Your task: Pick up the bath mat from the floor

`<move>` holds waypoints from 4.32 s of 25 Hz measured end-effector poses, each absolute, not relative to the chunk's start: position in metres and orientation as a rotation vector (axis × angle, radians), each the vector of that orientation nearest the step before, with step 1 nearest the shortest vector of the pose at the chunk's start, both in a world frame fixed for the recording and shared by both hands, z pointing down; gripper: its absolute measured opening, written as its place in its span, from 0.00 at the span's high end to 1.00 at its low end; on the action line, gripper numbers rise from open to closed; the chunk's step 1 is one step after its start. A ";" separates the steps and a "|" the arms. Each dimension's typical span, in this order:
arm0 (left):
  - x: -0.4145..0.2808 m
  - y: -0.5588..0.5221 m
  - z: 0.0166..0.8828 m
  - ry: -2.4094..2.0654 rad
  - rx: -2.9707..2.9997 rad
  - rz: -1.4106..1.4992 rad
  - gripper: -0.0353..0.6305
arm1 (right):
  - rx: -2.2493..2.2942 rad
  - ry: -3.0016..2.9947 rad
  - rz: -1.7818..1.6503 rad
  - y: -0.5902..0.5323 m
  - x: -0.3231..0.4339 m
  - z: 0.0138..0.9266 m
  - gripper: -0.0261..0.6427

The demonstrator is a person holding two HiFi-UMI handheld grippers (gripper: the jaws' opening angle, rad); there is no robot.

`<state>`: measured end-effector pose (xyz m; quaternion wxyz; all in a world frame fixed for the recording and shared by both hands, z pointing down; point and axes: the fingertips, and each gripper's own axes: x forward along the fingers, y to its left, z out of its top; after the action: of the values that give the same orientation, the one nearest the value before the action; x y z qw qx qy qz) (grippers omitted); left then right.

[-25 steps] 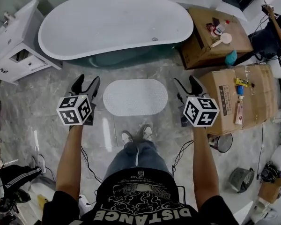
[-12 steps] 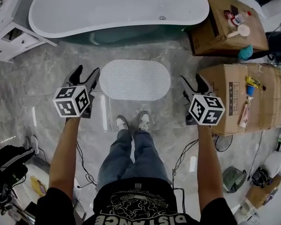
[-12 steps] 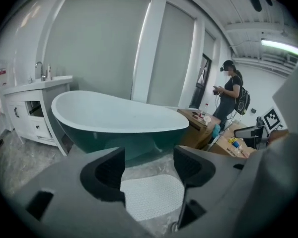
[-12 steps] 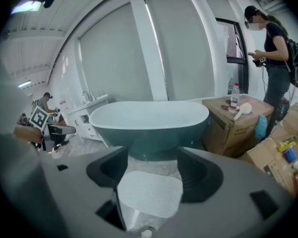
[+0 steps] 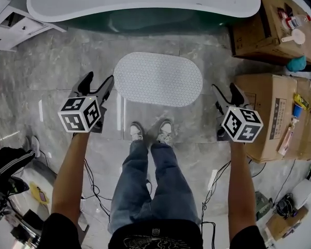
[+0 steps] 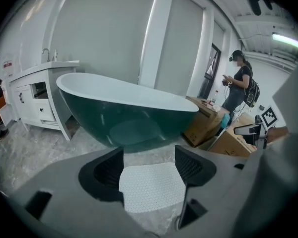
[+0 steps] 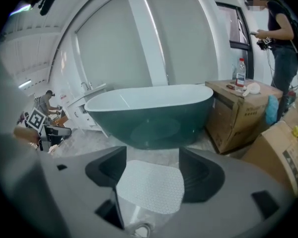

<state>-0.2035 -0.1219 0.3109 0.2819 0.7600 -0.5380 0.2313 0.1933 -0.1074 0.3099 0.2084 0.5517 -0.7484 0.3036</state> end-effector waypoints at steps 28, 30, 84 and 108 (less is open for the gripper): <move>-0.254 -0.120 0.590 -1.367 1.988 0.625 0.37 | 1.505 -2.005 0.907 -0.089 0.179 0.569 0.42; -0.253 -0.125 0.611 -1.363 1.985 0.634 0.36 | 1.504 -1.995 0.922 -0.091 0.184 0.590 0.41; -0.312 -0.172 0.913 -1.349 1.793 0.921 0.43 | 1.426 -1.561 1.054 -0.122 0.275 0.922 0.25; -0.276 -0.167 0.904 -1.225 1.834 0.841 0.86 | 1.352 -1.649 1.098 -0.119 0.224 0.909 0.89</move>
<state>-0.2760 -0.1667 0.9042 0.3808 0.7183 -0.4800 0.3296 0.2242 -0.1189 0.9087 0.3633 0.5251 -0.6406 0.4265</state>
